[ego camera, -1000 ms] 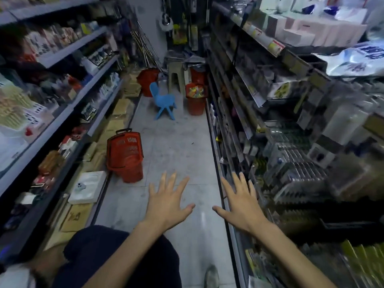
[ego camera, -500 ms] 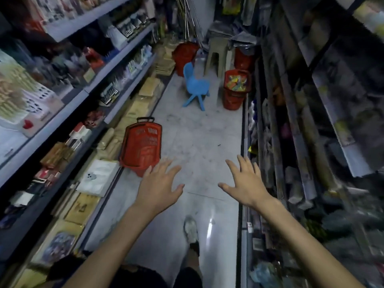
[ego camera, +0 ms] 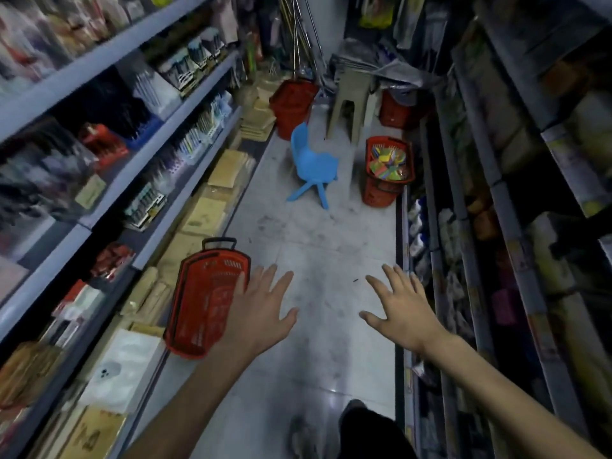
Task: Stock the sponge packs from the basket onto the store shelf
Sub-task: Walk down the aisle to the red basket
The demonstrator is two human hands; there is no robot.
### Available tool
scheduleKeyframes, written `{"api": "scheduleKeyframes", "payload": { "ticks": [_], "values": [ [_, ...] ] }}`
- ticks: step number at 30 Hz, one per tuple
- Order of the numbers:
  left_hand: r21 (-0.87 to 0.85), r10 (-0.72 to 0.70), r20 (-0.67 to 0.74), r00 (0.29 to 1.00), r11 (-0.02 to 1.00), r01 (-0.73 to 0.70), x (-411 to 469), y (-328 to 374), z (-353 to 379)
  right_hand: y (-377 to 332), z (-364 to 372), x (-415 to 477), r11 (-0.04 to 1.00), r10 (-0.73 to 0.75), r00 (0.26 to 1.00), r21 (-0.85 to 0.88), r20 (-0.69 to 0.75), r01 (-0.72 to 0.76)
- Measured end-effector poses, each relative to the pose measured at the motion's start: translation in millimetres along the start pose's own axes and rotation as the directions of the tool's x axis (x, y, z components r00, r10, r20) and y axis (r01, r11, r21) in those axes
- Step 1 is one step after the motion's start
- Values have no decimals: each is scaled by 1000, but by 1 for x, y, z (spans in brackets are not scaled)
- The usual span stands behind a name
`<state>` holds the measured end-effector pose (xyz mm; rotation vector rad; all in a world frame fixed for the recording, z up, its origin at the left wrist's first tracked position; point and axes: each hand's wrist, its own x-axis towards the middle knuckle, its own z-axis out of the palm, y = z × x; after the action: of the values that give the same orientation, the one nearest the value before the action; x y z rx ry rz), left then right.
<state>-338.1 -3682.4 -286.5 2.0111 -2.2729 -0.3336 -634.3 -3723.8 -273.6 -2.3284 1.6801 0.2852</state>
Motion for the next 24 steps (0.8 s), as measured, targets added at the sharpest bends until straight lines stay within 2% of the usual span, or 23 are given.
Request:
{"api": "scheduleKeyframes", "payload": {
  "ticks": [6,11,14,18,21,24],
  "values": [
    [33,13,114,993,999,-17,154,-21,-5,36,-27,135,995,62,997,81,56,-66],
    [25,52,126,991,998,-56,308,-43,-7,83,-59,269,983,65,995,167,75,-77],
    [60,59,125,990,996,-66,391,-45,-28,109,-89,342,977,78,996,196,40,-84],
    [104,94,92,991,989,-103,490,-45,-55,134,-125,424,984,80,996,155,37,-85],
    [162,92,120,988,981,-111,556,-45,-63,151,-147,479,984,75,997,160,31,-79],
    [123,132,158,978,981,-153,626,-49,-62,171,-160,537,979,89,996,181,17,-91]
  ]
}}
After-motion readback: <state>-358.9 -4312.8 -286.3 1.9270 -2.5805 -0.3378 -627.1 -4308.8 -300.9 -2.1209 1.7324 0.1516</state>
